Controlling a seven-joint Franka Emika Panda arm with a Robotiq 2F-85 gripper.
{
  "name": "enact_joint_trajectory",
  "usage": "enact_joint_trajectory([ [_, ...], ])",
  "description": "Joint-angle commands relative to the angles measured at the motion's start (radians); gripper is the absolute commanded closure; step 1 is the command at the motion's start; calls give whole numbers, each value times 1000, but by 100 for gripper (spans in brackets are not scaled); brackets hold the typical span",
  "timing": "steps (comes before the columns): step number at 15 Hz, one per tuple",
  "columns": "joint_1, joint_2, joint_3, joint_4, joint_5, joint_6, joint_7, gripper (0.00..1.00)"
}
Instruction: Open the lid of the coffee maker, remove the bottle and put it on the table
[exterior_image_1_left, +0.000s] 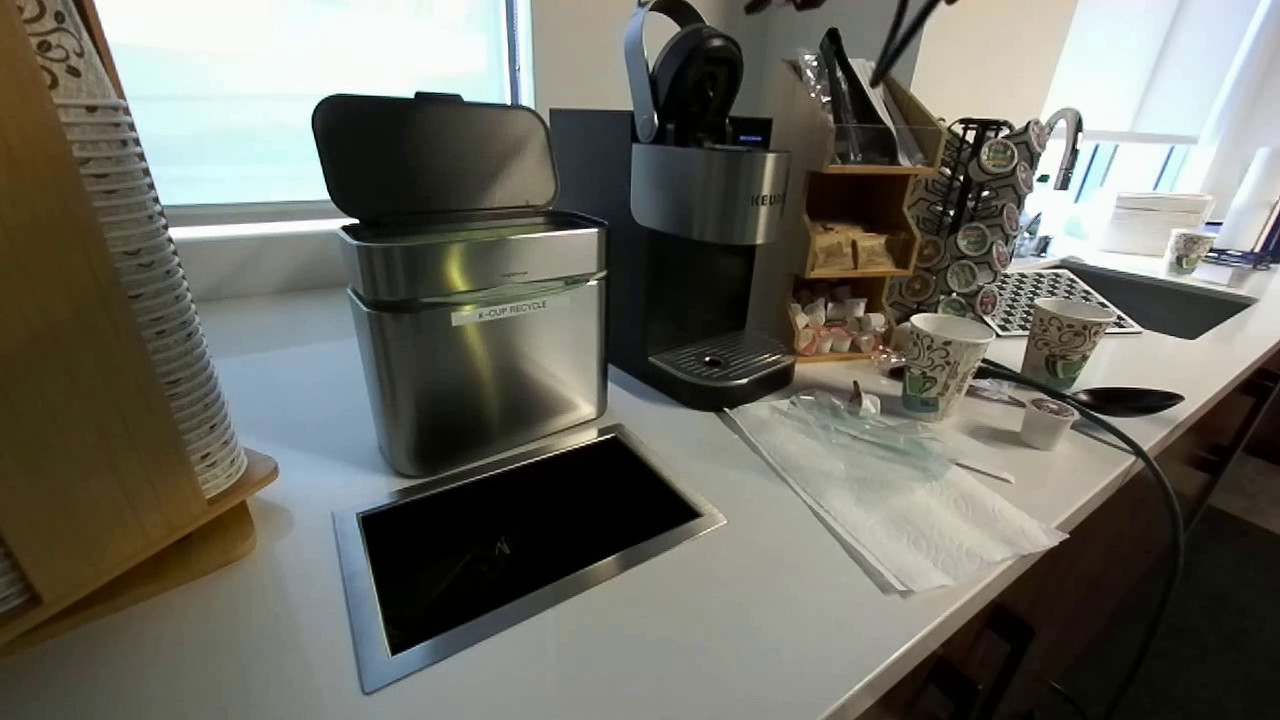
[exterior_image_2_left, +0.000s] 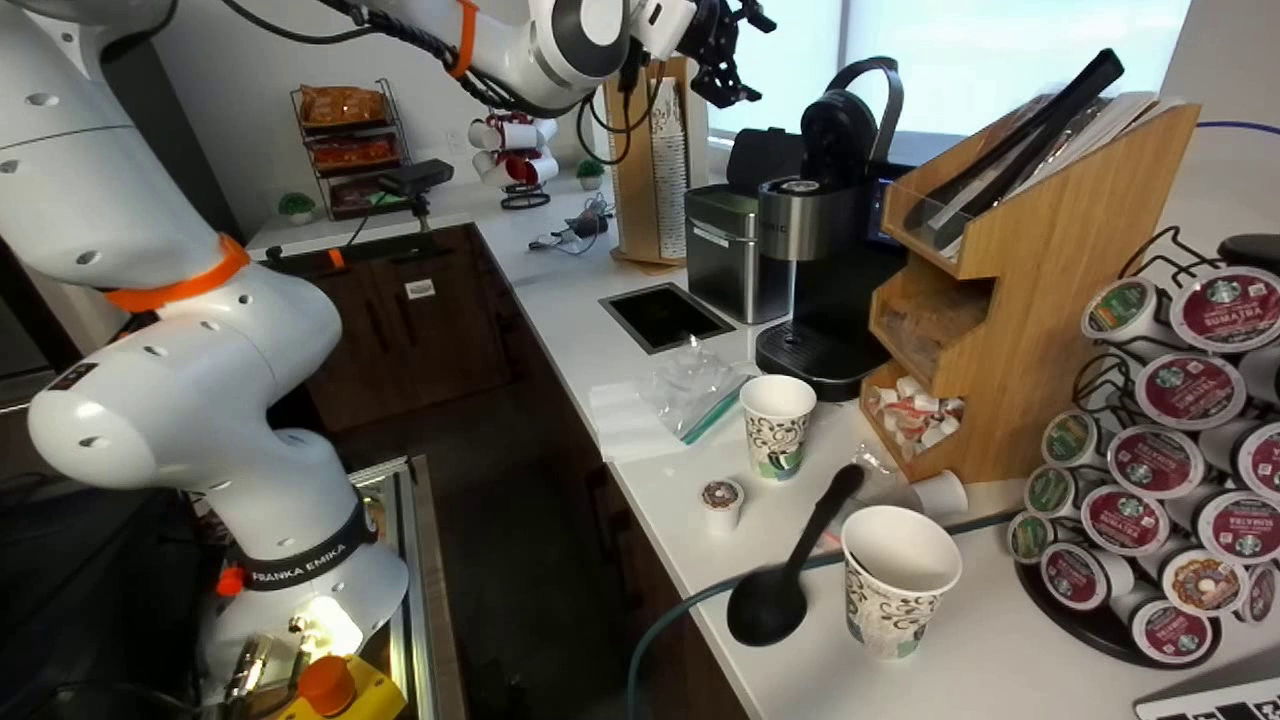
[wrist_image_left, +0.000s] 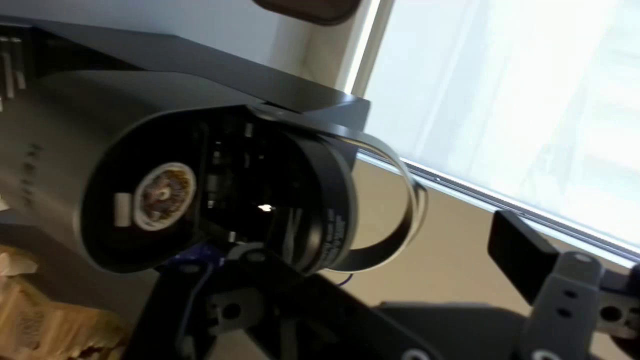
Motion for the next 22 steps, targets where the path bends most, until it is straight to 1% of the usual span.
enact_joint_trajectory([
  [1, 147, -179, -177, -176, 47, -82, -155, 0],
  [2, 201, -215, -240, -208, 49, -109, -221, 0],
  [4, 353, -269, -405, -234, 75, -221, -394, 0],
  [6, 497, -308, -562, -230, 85, -347, -554, 0],
  [7, 550, -328, -625, -222, 94, -411, -632, 0],
  [8, 591, -356, -675, -215, 109, -483, -712, 0],
  [11, 665, -409, -786, -178, 133, -673, -925, 0],
  [12, 630, -410, -771, -163, 176, -720, -1017, 0],
  [13, 600, -405, -758, -146, 174, -761, -1077, 0],
  [14, 496, -380, -691, -140, 124, -718, -989, 0],
  [15, 535, -398, -712, -154, 191, -706, -1031, 0],
  [17, 480, -394, -683, -148, 174, -706, -1021, 0],
  [18, 469, -389, -673, -148, 170, -707, -1018, 0],
  [19, 539, -373, -714, -149, 249, -714, -1081, 0],
  [20, 580, -341, -737, -139, 308, -691, -1140, 0],
  [22, 616, -260, -760, -79, 424, -712, -1241, 0],
])
